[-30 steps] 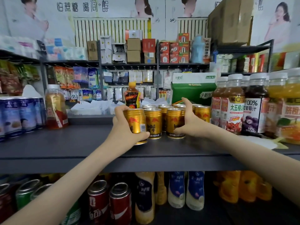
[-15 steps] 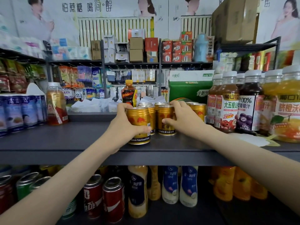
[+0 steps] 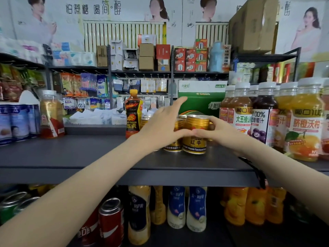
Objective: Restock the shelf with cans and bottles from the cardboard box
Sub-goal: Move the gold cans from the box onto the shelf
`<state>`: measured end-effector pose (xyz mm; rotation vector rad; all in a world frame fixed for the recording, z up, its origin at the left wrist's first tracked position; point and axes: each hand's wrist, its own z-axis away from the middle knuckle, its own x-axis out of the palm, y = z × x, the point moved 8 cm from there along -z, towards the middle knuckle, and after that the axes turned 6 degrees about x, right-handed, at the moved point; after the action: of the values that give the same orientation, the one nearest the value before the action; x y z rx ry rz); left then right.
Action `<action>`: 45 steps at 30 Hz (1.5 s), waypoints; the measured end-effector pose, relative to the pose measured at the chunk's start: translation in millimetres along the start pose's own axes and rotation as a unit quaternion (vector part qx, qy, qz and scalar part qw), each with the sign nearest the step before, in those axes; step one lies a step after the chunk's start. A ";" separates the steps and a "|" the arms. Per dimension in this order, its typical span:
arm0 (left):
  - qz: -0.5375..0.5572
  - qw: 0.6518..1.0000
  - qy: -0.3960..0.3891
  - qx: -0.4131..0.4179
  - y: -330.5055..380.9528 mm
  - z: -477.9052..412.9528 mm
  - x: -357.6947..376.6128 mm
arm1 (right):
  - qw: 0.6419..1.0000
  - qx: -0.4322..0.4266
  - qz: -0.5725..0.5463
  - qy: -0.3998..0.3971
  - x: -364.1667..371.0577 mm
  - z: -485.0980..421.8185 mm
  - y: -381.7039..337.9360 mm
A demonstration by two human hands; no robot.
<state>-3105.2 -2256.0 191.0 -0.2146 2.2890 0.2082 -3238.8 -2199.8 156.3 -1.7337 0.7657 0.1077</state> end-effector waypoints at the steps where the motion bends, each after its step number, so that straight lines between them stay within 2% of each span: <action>1: -0.070 0.997 -0.006 0.010 -4.3 -5.0 0.5 | 1.000 0.012 0.000 -0.005 -4.0 -1.5 8.2; 3: -0.170 0.984 -0.058 0.016 -15.1 -11.9 11.1 | 0.999 0.038 -0.020 -0.009 -10.8 -5.7 21.8; 6: -0.194 0.972 -0.131 0.015 -25.5 -13.9 29.4 | 0.999 0.040 -0.005 -0.019 -13.7 -10.8 25.7; 9: -0.196 0.972 -0.124 0.025 -23.6 -14.4 29.8 | 0.997 0.028 0.066 -0.022 -10.3 -14.6 20.9; 12: -0.197 0.973 -0.111 0.037 -23.0 -13.5 27.3 | 0.990 0.013 0.136 0.010 -11.7 -18.1 16.1; 19: -0.206 0.972 -0.102 0.046 -23.7 -10.8 24.2 | 0.973 -0.014 0.229 0.039 0.4 -34.2 13.8; 22: -0.211 0.972 -0.090 0.046 -25.0 -9.9 22.5 | 0.950 -0.023 0.310 0.041 8.8 -38.0 17.5; 26: -0.213 0.973 -0.083 0.033 -31.5 -7.1 22.6 | 0.872 -0.093 0.470 0.098 14.7 -30.8 5.0; 27: -0.213 0.973 -0.082 0.032 -32.9 -6.7 22.4 | 0.862 -0.106 0.486 0.100 16.0 -29.6 1.9; 32: -0.209 0.974 -0.082 0.029 -36.1 -6.9 22.1 | 0.875 -0.117 0.464 0.068 16.6 -29.3 -8.2; 36: -0.216 0.973 -0.075 0.024 -39.9 -9.0 23.8 | 0.879 -0.121 0.455 0.079 23.1 -29.0 -11.5; 41: -0.207 0.975 -0.076 0.026 -41.0 -10.1 25.0 | 0.899 -0.079 0.427 0.057 19.5 -30.7 -6.4; 45: -0.209 0.975 -0.072 0.028 -41.6 -10.8 26.6 | 0.901 -0.070 0.425 0.053 19.2 -26.1 -6.8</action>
<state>-3121.3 -2301.1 174.9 -0.6239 2.0490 -0.0573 -3228.2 -2230.8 161.6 -1.4258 1.5885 0.6778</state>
